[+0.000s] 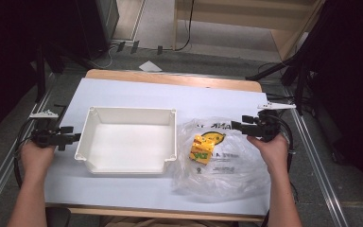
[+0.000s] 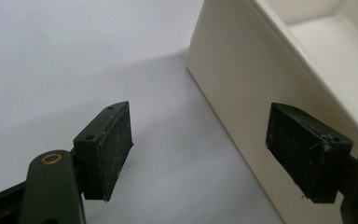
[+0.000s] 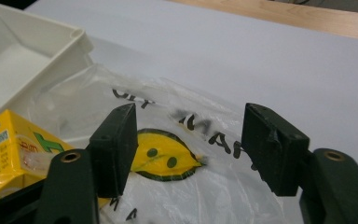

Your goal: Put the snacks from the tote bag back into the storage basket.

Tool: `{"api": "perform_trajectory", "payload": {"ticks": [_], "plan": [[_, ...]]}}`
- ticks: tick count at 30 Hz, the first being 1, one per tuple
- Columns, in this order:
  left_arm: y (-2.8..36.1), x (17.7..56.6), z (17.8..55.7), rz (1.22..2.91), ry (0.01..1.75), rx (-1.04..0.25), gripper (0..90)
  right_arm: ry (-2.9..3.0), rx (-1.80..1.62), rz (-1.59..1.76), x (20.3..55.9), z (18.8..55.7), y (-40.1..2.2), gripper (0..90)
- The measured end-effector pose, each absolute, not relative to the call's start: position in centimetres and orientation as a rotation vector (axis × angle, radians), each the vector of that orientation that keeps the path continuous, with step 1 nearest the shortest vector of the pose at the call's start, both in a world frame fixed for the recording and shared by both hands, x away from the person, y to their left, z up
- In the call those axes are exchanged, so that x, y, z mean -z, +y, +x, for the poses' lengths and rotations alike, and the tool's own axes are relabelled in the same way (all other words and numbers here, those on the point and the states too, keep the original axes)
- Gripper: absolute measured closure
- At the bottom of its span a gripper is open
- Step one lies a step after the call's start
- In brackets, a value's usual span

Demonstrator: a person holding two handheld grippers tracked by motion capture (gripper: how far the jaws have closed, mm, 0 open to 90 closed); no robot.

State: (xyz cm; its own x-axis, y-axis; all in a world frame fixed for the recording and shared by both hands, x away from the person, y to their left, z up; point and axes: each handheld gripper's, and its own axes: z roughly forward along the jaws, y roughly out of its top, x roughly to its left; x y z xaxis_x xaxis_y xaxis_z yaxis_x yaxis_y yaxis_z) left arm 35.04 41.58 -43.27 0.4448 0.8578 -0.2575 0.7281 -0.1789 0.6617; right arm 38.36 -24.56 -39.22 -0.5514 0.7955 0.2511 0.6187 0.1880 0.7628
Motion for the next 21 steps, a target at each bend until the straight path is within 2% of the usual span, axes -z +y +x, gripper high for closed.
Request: {"api": "perform_trajectory", "payload": {"ticks": [14,21], "plan": [[41.6,43.0,35.1,1.948,1.322,-0.233,23.9,2.37,-1.164,1.285,38.9,38.2,-23.2,45.0],[41.8,43.1,35.6,1.924,1.331,-0.224,23.9,2.413,-1.145,1.263,38.1,37.2,-22.8,43.2]]}}
